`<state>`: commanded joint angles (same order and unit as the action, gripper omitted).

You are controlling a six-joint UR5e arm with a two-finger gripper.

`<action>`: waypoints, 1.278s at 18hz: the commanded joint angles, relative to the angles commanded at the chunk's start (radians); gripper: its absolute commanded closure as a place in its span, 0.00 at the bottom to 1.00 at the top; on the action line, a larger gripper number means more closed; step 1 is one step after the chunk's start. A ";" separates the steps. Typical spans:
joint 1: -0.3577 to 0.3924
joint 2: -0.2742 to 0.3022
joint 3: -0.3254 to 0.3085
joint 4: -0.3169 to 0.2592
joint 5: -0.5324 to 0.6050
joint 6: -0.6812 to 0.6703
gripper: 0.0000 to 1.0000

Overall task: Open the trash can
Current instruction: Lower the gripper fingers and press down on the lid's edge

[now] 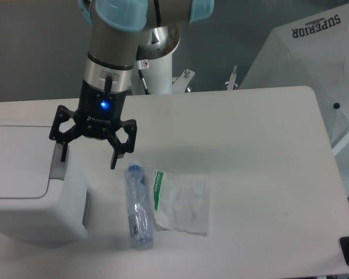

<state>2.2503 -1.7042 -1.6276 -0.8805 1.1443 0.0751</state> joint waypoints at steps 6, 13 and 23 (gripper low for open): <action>-0.006 -0.009 0.000 0.000 0.000 0.000 0.00; -0.006 -0.014 0.000 0.000 0.002 0.002 0.00; -0.006 -0.015 -0.002 0.000 0.002 0.002 0.00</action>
